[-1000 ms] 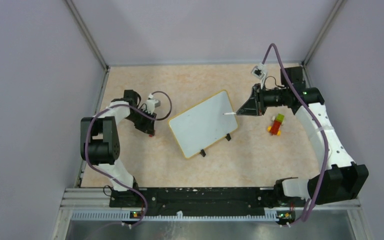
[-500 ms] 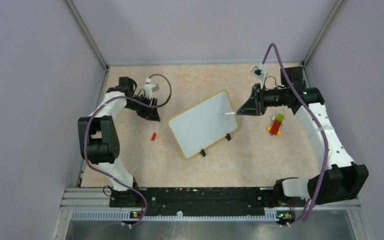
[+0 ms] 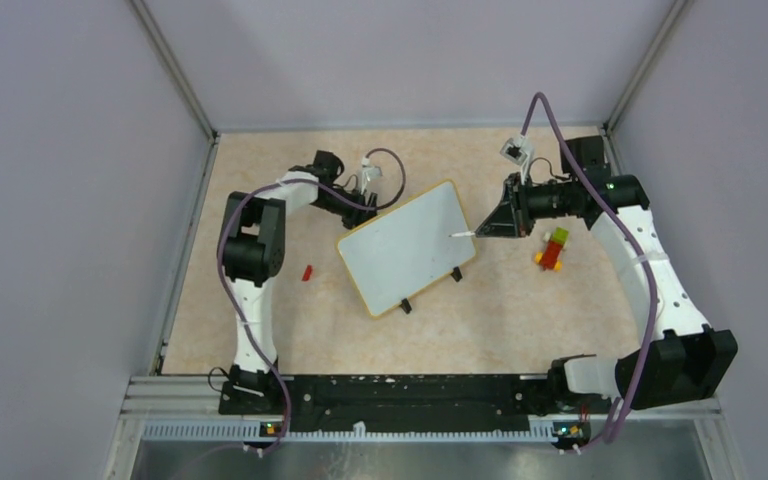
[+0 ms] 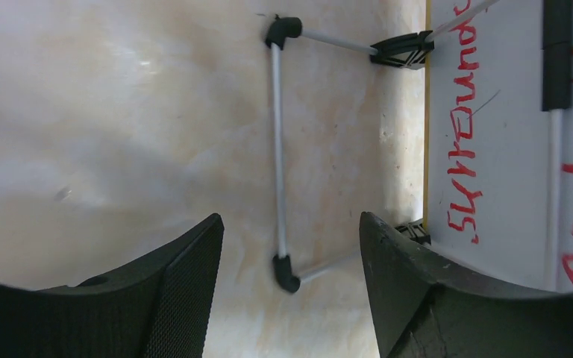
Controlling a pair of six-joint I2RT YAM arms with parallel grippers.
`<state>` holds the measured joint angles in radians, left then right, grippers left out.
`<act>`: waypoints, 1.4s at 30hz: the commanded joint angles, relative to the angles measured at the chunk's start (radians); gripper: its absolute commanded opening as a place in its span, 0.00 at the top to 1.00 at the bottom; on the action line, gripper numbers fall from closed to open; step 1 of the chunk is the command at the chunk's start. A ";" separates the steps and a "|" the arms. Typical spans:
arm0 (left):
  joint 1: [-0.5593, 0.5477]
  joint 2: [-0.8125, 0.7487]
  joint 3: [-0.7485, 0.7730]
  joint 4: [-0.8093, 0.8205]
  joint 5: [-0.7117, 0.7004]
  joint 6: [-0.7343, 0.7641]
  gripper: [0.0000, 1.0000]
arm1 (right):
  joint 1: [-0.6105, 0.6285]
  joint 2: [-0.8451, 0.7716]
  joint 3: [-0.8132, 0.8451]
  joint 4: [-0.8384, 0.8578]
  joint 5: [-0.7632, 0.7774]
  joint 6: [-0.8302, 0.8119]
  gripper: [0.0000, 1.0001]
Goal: Write a sentence on the whiteboard
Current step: Move the whiteboard to the center of the board.
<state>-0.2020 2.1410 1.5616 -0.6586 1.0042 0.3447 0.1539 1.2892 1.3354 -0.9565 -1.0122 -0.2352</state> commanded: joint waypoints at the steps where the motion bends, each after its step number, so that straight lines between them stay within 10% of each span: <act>1: -0.053 0.056 0.043 0.033 0.071 -0.020 0.28 | -0.001 -0.045 0.029 -0.058 0.012 -0.098 1.00; 23: -0.220 0.127 0.005 0.028 0.097 -0.007 0.49 | 0.125 -0.106 -0.116 -0.013 0.165 -0.181 1.00; 42: 0.110 -0.350 -0.036 -0.332 0.110 0.169 0.19 | 0.426 -0.156 -0.150 0.264 0.475 -0.096 1.00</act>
<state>-0.1268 1.9614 1.6081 -0.8516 1.0740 0.4191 0.5129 1.1450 1.1709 -0.7765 -0.6243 -0.3363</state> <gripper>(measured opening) 0.745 0.108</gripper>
